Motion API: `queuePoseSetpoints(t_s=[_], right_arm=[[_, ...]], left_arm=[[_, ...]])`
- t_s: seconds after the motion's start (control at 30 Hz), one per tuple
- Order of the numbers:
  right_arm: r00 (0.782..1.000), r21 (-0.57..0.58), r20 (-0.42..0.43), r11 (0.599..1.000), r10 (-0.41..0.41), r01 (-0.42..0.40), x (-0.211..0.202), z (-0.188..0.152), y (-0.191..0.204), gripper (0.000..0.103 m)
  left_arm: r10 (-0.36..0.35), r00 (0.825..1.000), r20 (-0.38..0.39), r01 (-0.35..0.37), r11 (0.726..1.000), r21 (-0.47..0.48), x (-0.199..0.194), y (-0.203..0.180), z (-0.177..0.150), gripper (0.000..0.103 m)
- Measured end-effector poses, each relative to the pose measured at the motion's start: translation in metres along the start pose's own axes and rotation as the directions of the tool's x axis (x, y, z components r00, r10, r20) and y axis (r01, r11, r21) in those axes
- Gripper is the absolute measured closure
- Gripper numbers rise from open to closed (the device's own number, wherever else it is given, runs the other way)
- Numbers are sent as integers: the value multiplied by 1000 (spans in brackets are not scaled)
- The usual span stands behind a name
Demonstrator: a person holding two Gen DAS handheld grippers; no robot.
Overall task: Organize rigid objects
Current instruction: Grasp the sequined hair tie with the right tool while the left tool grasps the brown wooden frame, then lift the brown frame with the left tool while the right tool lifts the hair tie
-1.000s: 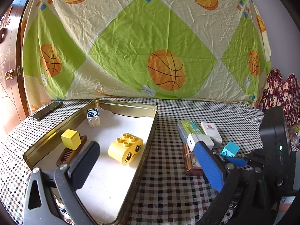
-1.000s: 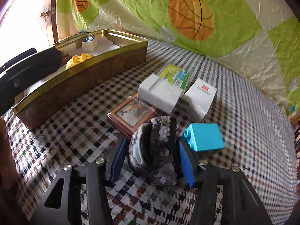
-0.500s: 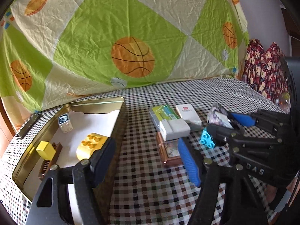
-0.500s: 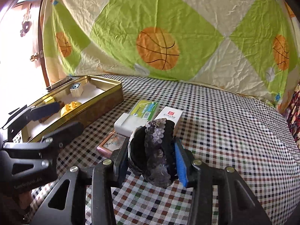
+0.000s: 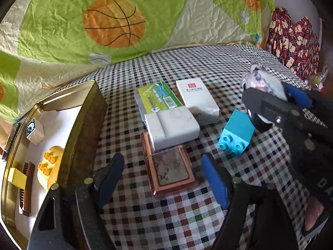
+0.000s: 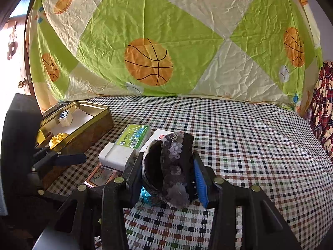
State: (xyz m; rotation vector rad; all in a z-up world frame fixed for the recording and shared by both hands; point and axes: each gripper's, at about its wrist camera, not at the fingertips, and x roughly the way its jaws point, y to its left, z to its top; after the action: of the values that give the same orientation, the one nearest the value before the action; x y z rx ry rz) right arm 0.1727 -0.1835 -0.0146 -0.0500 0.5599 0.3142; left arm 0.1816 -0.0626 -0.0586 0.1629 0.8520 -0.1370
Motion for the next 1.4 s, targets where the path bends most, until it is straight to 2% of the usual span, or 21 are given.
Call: queuePoseSetpoints(t_s=[0.03, 0.1, 0.13, 0.2, 0.37, 0.5, 0.6, 0.77, 1.0, 1.2, 1.4], right_arm=[[1000, -3, 0, 1000, 0, 0, 0, 0, 0, 57], [1000, -3, 0, 1000, -2, 2, 0, 0, 0, 57], [1000, -4, 2, 1000, 3, -3, 0, 0, 0, 57], [1000, -1, 11, 1000, 2, -2, -2, 0, 0, 57], [999, 2, 40, 1000, -6, 6, -7, -2, 1, 57], [999, 2, 47, 1000, -9, 9, -8, -2, 1, 57], [999, 4, 52, 1000, -10, 10, -9, -2, 1, 57], [997, 3, 80, 1000, -12, 12, -15, -3, 2, 57], [994, 3, 111, 1000, -12, 11, -21, -3, 2, 57], [993, 7, 120, 1000, -14, 13, -22, -4, 2, 57], [990, 8, 138, 1000, -11, 10, -25, -4, 1, 57]], left_arm=[[-7, 1000, -29, 7, 1000, 6, 5, -2, 1, 28], [-48, 998, -31, 48, 999, 4, 6, -2, 1, 43], [-56, 998, -28, 56, 998, 3, 5, -1, 1, 45], [-43, 999, -22, 43, 999, 0, 2, -1, -1, 57], [-65, 998, 10, 65, 998, 24, -13, -9, -7, 58], [39, 995, 94, -47, 995, 88, -30, -22, -9, 59], [67, 989, 132, -80, 992, 100, -36, -23, -8, 60], [56, 985, 164, -63, 997, 37, -40, -8, -6, 60], [59, 968, 243, -58, 998, -11, -55, 0, -10, 60], [40, 964, 262, -27, 998, -53, -59, 9, -13, 60], [33, 945, 325, -10, 997, -72, -71, 13, -19, 60]])
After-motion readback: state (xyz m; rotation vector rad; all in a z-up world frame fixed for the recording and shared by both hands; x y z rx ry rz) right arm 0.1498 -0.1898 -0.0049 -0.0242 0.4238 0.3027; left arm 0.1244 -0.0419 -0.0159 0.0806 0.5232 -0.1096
